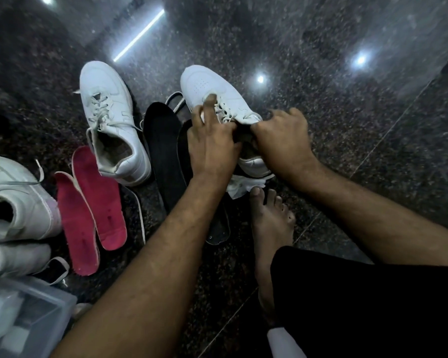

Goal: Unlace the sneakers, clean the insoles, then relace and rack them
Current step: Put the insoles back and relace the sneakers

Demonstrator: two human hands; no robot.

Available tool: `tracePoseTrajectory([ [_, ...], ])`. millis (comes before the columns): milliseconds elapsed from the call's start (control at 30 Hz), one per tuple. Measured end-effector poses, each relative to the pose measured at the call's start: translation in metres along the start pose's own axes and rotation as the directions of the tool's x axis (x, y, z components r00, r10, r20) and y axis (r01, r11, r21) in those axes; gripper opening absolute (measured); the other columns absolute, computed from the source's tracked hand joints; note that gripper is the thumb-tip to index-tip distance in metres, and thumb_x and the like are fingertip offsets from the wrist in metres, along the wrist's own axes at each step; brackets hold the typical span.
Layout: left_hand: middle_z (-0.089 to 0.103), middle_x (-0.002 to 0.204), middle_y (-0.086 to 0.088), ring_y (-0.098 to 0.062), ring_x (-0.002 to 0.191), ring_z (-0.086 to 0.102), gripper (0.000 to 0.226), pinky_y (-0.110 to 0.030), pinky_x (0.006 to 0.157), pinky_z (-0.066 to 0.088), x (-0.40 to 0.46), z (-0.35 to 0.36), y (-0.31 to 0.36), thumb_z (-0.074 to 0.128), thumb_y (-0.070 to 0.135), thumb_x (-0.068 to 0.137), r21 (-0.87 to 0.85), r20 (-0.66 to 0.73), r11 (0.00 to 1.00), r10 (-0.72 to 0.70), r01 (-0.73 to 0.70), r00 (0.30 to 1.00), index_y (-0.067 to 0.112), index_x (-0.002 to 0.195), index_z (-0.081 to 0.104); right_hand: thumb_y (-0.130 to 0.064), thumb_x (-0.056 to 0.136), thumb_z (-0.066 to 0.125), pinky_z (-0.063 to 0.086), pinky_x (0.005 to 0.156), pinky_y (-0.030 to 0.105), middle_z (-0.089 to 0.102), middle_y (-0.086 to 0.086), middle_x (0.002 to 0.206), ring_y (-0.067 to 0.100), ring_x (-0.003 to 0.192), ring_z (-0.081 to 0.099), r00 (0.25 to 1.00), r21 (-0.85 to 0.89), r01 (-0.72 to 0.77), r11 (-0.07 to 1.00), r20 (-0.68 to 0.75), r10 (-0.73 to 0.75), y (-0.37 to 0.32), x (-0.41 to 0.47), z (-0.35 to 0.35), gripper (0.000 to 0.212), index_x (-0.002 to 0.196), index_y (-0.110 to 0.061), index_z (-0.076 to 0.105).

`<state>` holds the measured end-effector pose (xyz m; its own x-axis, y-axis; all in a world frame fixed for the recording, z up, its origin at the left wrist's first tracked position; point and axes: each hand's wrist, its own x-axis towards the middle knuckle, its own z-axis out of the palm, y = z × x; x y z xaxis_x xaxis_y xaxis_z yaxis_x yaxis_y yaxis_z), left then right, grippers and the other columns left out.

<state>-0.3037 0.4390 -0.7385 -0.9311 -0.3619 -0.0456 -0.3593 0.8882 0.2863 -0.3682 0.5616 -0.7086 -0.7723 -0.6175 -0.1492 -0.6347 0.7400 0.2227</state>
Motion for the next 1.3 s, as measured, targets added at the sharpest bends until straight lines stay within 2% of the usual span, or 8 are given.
tracePoseTrajectory([
  [200, 0.002, 0.168, -0.008, -0.038, 0.138, 0.029, 0.027, -0.043, 0.079, 0.050, 0.031, 0.000, 0.021, 0.054, 0.019, 0.097, 0.256, 0.152, 0.966, -0.052, 0.012, 0.987, 0.012, 0.117, 0.070, -0.032, 0.066, 0.069, 0.043, 0.070, 0.029, 0.057, -0.002, 0.049, 0.021, 0.064, 0.060, 0.997, 0.009, 0.023, 1.000, -0.078, -0.022, -0.001, -0.007, 0.000, 0.014, 0.059, -0.019, 0.069],
  [400, 0.011, 0.163, -0.017, -0.045, 0.135, 0.031, 0.026, -0.042, 0.077, 0.059, 0.038, 0.007, 0.020, 0.054, 0.002, 0.094, 0.239, 0.176, 0.971, -0.050, 0.007, 0.983, 0.007, 0.114, 0.069, -0.020, 0.093, 0.051, 0.038, 0.088, 0.039, 0.069, 0.008, 0.096, 0.031, 0.104, 0.058, 0.990, 0.094, 0.118, 0.988, 0.070, -0.125, 0.002, -0.004, -0.010, 0.018, 0.096, -0.014, 0.068],
  [533, 0.013, 0.161, -0.027, -0.045, 0.136, 0.031, 0.032, -0.044, 0.106, 0.043, 0.040, 0.005, 0.021, 0.044, 0.005, 0.099, 0.331, 0.184, 0.941, 0.009, -0.071, 0.983, 0.008, 0.121, 0.067, -0.018, 0.069, 0.070, 0.038, 0.064, 0.031, 0.060, 0.001, 0.056, 0.026, 0.076, 0.060, 0.989, 0.026, 0.132, 0.991, -0.073, -0.129, 0.000, -0.005, -0.004, 0.008, 0.065, -0.016, 0.063],
  [633, 0.018, 0.159, -0.029, -0.043, 0.140, 0.029, 0.034, -0.042, 0.111, 0.037, 0.040, 0.001, 0.024, 0.041, 0.005, 0.100, 0.381, 0.187, 0.919, 0.032, -0.102, 0.982, 0.005, 0.125, 0.064, -0.023, 0.066, 0.066, 0.029, 0.060, 0.029, 0.051, -0.002, 0.049, 0.023, 0.068, 0.057, 0.976, 0.058, 0.125, 0.990, -0.185, -0.113, 0.002, -0.007, 0.003, 0.010, 0.060, -0.018, 0.060],
  [767, 0.019, 0.159, -0.028, -0.040, 0.142, 0.026, 0.035, -0.041, 0.107, 0.041, 0.037, -0.010, 0.027, 0.045, 0.006, 0.098, 0.350, 0.218, 0.929, 0.045, -0.121, 0.975, 0.002, 0.130, 0.061, -0.032, 0.075, 0.067, 0.032, 0.063, 0.032, 0.061, -0.003, 0.063, 0.022, 0.081, 0.056, 0.942, 0.170, 0.113, 0.979, -0.333, -0.051, 0.010, -0.016, 0.015, 0.013, 0.076, -0.021, 0.061],
  [1000, 0.008, 0.163, -0.019, -0.046, 0.137, 0.027, 0.027, -0.039, 0.087, 0.051, 0.037, -0.002, 0.012, 0.063, 0.007, 0.088, 0.171, 0.267, 0.984, -0.004, -0.043, 0.964, 0.003, 0.114, 0.067, -0.039, 0.074, 0.072, 0.030, 0.075, 0.035, 0.063, -0.007, 0.080, 0.021, 0.094, 0.052, 0.969, 0.388, -0.073, 0.919, -0.189, 0.157, 0.011, -0.016, 0.016, 0.034, 0.097, -0.026, 0.050],
  [1133, 0.007, 0.165, -0.016, -0.044, 0.137, 0.027, 0.020, -0.036, 0.077, 0.051, 0.034, 0.002, 0.011, 0.061, 0.002, 0.086, 0.145, 0.243, 0.989, -0.011, -0.025, 0.970, 0.002, 0.105, 0.068, -0.036, 0.071, 0.076, 0.034, 0.077, 0.037, 0.047, -0.011, 0.078, 0.023, 0.094, 0.053, 0.963, 0.467, -0.145, 0.872, -0.136, 0.233, 0.008, -0.015, 0.016, 0.041, 0.101, -0.026, 0.049],
  [1300, 0.013, 0.165, -0.018, -0.043, 0.134, 0.033, 0.026, -0.039, 0.087, 0.050, 0.034, 0.000, 0.010, 0.053, 0.006, 0.093, 0.099, 0.212, 0.994, 0.014, -0.036, 0.977, 0.002, 0.113, 0.069, -0.037, 0.068, 0.081, 0.039, 0.076, 0.039, 0.063, 0.002, 0.076, 0.027, 0.093, 0.056, 0.977, 0.285, -0.061, 0.957, -0.180, 0.116, 0.005, -0.012, 0.013, 0.045, 0.101, -0.022, 0.055],
])
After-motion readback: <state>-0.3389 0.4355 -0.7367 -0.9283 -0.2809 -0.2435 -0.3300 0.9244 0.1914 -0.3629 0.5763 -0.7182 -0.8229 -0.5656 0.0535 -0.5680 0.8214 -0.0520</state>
